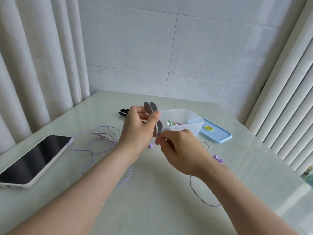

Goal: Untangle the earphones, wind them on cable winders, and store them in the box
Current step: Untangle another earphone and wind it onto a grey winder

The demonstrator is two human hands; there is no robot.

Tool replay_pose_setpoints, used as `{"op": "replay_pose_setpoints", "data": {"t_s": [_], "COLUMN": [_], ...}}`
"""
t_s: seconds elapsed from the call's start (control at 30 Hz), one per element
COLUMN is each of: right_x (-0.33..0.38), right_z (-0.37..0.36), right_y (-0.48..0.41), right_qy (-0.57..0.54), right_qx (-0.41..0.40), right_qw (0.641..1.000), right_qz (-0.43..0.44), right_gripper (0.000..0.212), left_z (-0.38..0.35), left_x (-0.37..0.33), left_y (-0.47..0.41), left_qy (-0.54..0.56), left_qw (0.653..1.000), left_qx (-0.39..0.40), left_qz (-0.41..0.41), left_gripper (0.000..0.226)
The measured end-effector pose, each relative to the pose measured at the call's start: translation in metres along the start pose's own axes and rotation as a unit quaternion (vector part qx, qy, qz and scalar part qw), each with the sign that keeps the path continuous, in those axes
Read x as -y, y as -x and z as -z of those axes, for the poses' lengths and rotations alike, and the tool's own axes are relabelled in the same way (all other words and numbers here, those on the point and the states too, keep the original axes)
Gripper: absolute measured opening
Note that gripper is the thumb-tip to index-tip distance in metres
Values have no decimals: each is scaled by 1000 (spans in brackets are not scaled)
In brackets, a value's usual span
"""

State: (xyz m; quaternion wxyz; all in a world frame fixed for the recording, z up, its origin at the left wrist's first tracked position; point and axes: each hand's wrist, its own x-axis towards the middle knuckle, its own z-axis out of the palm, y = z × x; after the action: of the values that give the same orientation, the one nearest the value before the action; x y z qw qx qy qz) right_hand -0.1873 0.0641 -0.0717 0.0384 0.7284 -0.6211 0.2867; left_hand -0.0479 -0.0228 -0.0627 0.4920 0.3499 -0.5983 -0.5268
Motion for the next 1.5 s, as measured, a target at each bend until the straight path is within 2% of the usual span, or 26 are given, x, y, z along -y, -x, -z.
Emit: {"op": "replay_pose_setpoints", "data": {"t_s": [0.2, 0.3, 0.4, 0.47, 0.53, 0.6, 0.7, 0.8, 0.87, 1.07, 1.2, 1.37, 1.5], "right_x": [7, 9, 7, 2, -2, -4, -10, -16, -16, -16, -19, -16, -16], "right_z": [6, 7, 8, 10, 11, 12, 14, 9, 5, 5, 2, 7, 7], "right_y": [-1, -1, -2, -4, -5, -6, -7, -8, -8, -7, -6, -10, -10], "right_qy": [-37, -47, -38, -41, -47, -50, -61, -59, -39, 16, 21, -87, -185], "right_qx": [-68, -125, -242, -290, -308, -314, -309, -279, -274, -323, -320, -275, -231], "right_qw": [997, 991, 970, 956, 949, 947, 947, 958, 961, 946, 947, 953, 944], "right_qz": [19, 21, -8, -29, -38, -47, -58, -30, -20, -3, -33, -89, -145], "right_gripper": [24, 24, 22, 17, 13, 10, 6, 27, 33, 25, 22, 20, 24], "left_z": [4, 7, 5, 2, 0, 0, -1, -4, -5, -4, -4, 4, 5], "left_x": [6, 8, 8, 7, 6, 6, 6, 8, 9, 8, 9, 8, 11], "left_y": [-1, -5, -3, -1, 0, 0, -1, 2, 2, 3, 3, -1, -1], "left_qy": [-1, 9, 103, 151, 152, 137, 63, 15, 3, -10, -16, -21, -45], "left_qw": [1000, 995, 977, 962, 954, 953, 969, 976, 978, 981, 974, 972, 969], "left_qx": [14, 92, 169, 210, 247, 263, 234, 213, 209, 192, 226, 234, 240], "left_qz": [4, 31, 78, 85, 76, 66, 47, 31, 19, 14, 10, -2, -21], "left_gripper": [38, 42, 49, 43, 39, 36, 25, 21, 20, 19, 20, 24, 24]}}
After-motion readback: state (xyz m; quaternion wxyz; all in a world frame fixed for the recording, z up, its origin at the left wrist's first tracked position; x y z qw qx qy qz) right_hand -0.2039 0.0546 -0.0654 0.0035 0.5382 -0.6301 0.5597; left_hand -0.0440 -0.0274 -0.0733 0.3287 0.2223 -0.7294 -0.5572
